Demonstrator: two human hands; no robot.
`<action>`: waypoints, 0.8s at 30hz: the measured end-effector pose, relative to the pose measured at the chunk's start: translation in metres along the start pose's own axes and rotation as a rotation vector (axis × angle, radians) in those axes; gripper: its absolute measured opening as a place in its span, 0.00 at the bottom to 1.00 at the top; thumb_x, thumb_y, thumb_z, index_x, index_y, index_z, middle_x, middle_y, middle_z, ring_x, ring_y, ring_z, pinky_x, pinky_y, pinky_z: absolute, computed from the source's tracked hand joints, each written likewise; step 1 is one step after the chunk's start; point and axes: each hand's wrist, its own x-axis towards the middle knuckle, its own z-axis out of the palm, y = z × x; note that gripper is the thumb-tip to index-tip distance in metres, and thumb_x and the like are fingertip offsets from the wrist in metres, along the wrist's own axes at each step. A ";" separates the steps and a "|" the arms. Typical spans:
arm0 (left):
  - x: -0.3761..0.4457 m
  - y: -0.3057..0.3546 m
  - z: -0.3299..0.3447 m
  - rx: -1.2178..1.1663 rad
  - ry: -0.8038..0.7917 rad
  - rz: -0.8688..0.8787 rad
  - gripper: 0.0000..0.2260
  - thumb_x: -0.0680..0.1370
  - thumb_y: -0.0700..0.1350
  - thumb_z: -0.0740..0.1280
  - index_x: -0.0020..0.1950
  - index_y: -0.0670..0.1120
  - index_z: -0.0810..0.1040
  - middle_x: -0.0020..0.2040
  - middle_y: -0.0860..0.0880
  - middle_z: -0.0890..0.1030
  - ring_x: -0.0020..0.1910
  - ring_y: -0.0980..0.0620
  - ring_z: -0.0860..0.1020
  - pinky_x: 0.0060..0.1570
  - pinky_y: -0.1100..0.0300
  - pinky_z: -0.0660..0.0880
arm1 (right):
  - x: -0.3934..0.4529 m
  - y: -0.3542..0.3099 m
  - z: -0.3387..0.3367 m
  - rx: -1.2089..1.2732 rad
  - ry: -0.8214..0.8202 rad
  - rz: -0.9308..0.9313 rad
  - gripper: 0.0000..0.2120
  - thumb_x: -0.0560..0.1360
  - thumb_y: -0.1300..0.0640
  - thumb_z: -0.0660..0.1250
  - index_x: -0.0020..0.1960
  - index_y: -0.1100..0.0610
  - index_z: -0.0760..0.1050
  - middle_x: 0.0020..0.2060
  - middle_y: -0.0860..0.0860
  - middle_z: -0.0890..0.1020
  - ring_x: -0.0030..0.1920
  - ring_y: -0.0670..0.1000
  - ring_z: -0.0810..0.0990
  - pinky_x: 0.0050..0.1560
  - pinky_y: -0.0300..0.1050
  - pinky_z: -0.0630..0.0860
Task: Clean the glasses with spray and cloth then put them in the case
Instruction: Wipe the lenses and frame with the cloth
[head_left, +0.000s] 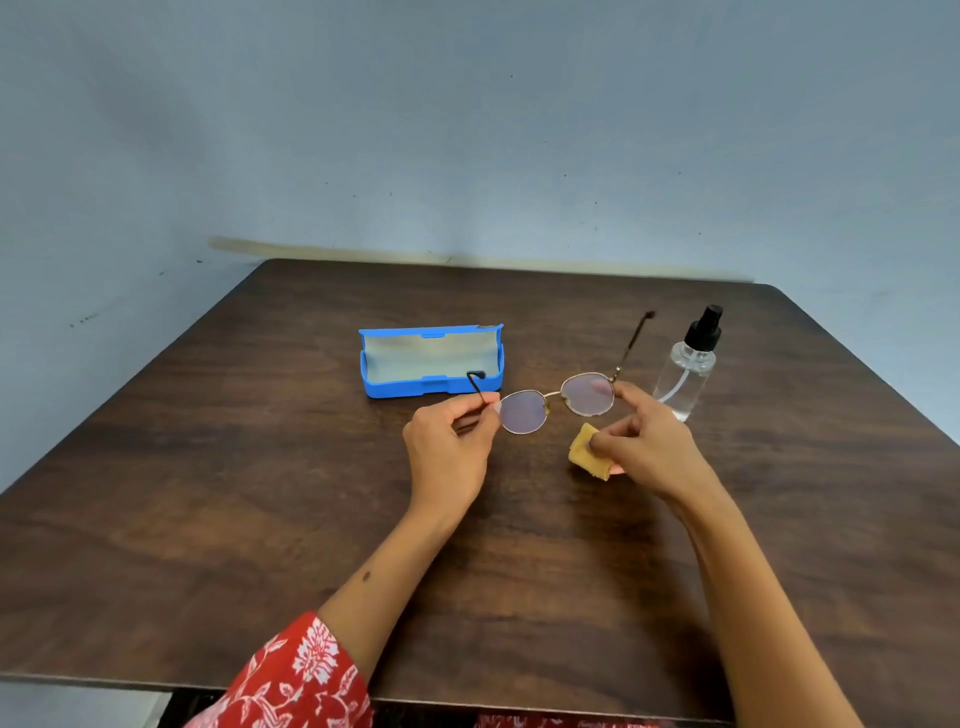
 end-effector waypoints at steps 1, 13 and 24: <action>0.001 -0.001 0.000 -0.011 -0.007 -0.019 0.10 0.73 0.40 0.72 0.54 0.42 0.82 0.46 0.48 0.85 0.43 0.56 0.83 0.49 0.61 0.79 | 0.001 0.000 0.000 0.007 0.007 -0.007 0.28 0.69 0.67 0.67 0.65 0.47 0.69 0.34 0.54 0.84 0.34 0.49 0.80 0.43 0.48 0.79; -0.001 -0.001 0.002 -0.168 -0.022 -0.130 0.10 0.73 0.37 0.71 0.54 0.40 0.82 0.43 0.49 0.84 0.43 0.54 0.84 0.46 0.55 0.81 | -0.007 0.017 0.007 0.426 0.098 0.227 0.04 0.75 0.68 0.65 0.48 0.62 0.77 0.42 0.60 0.81 0.39 0.54 0.81 0.32 0.43 0.81; -0.002 0.001 0.002 0.003 0.011 -0.072 0.09 0.73 0.40 0.71 0.52 0.45 0.83 0.45 0.51 0.85 0.45 0.58 0.82 0.52 0.53 0.79 | -0.022 -0.036 0.033 0.117 0.338 -0.388 0.09 0.67 0.62 0.73 0.43 0.49 0.83 0.39 0.44 0.84 0.39 0.42 0.82 0.41 0.35 0.78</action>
